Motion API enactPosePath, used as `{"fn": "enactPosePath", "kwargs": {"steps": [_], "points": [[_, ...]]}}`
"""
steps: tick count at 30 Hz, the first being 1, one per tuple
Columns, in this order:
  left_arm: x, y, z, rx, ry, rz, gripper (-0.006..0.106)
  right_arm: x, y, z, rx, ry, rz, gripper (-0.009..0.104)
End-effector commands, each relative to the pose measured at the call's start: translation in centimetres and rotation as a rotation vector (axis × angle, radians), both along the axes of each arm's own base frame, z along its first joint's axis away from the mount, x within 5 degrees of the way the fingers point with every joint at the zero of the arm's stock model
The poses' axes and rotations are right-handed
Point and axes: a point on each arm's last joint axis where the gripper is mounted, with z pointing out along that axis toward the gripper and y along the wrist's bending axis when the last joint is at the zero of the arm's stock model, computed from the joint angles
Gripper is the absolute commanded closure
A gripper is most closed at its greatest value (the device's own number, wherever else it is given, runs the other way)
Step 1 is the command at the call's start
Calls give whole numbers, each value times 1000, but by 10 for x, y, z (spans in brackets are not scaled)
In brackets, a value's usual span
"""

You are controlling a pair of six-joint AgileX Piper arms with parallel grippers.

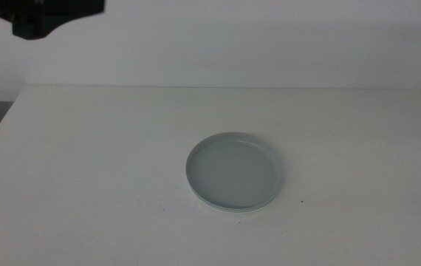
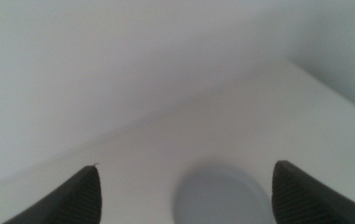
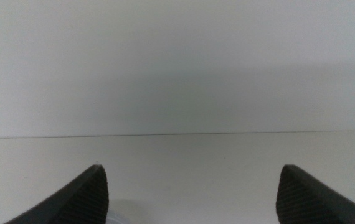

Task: Stack the three bowls on top of each other.

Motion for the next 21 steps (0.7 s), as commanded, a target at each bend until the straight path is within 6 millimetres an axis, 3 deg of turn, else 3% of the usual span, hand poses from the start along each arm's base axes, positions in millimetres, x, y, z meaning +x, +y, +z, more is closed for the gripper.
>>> {"fn": "enactPosePath", "kwargs": {"steps": [1,5,10,14,21], "points": [[-11,10,0,-81,-145,98,7,-1,-2,1,-1,-12,-10,2],[-29,33,-24,-226,-253,325,7,-1,-2,1,1,-12,-9,2],[-52,54,-57,-216,-219,491,7,-1,-1,1,7,-11,-7,2],[-63,58,-61,-194,-195,513,7,-1,-2,1,5,-12,-8,2],[-64,58,-60,-209,-194,509,7,-1,-1,1,7,-10,-7,2]]}}
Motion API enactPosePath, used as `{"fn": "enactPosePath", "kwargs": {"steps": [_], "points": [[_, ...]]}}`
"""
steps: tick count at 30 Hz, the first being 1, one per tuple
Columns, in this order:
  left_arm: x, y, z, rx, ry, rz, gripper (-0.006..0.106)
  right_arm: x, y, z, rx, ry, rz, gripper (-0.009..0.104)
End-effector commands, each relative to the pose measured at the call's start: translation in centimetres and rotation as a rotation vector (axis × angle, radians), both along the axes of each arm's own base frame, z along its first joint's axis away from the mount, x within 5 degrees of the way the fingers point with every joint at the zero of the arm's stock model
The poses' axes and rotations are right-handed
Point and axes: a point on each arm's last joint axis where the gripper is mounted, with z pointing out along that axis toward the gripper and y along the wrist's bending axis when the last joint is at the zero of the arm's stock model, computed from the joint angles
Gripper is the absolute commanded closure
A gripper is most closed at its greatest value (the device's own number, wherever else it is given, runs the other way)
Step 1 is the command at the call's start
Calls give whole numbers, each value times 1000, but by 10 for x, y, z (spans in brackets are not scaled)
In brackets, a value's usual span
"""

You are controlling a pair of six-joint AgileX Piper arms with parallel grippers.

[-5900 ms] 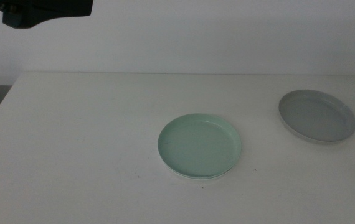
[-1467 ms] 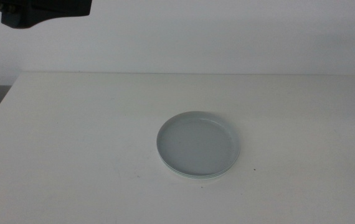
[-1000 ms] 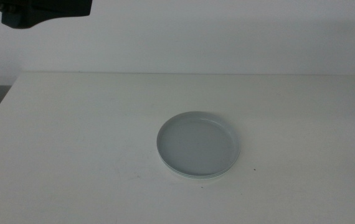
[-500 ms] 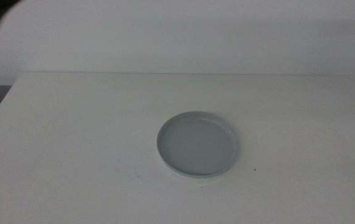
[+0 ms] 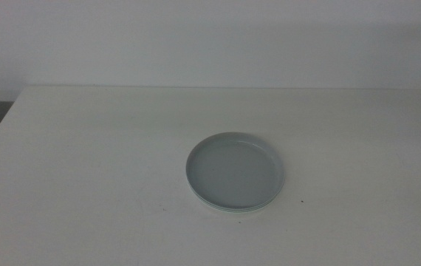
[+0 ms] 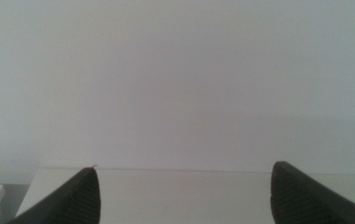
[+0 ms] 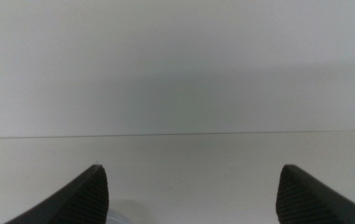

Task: Stack the three bowls on top of each other.

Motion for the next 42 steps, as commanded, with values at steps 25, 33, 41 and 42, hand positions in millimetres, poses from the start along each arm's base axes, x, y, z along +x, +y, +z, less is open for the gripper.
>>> {"fn": "enactPosePath", "kwargs": {"steps": [25,33,41,42], "points": [[-46,8,-87,-94,-71,8,7,-125,-17,-133,-70,-250,-86,2],[-58,14,-175,-72,-14,92,7,-160,-22,-221,-177,-276,-98,2],[-50,13,-210,-42,-12,87,7,-167,-28,-263,-184,-261,-196,2],[-50,13,-208,-44,-25,86,7,-168,-28,-268,-198,-206,-191,2]]}}
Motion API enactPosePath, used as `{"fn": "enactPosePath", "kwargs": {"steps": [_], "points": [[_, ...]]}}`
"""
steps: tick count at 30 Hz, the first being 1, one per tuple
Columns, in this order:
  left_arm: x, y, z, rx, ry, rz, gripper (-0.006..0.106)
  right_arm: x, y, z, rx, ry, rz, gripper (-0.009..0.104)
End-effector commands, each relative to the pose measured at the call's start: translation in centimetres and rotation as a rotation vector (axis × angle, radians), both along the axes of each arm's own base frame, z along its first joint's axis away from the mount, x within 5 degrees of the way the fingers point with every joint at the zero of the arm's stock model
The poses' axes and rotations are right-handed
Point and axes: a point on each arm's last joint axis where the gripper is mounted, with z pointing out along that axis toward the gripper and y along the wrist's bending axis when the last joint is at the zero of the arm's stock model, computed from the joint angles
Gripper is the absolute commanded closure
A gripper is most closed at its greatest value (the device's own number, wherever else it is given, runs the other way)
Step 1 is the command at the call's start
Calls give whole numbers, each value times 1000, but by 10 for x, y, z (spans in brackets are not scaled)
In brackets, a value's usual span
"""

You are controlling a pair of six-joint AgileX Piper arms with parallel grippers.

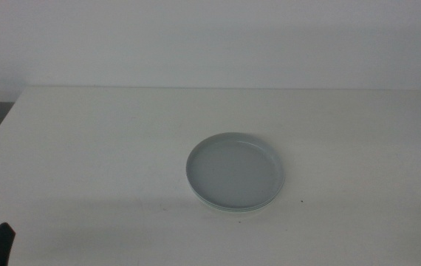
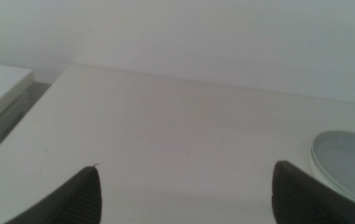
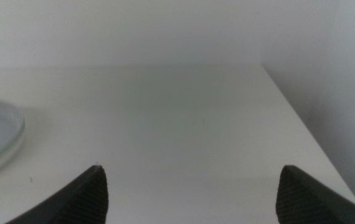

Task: Stack the three bowls on top of each other.

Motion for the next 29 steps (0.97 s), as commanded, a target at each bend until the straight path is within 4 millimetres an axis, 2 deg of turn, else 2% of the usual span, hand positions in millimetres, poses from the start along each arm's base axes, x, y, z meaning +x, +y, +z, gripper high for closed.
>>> {"fn": "enactPosePath", "kwargs": {"steps": [1,10,29], "points": [[1,0,3,-3,-50,0,7,-1,-1,-5,-26,35,-12,2],[1,0,3,27,-58,2,7,1,1,2,70,-51,-4,2],[1,0,6,25,-93,-2,7,1,1,3,69,-65,-4,2]]}}
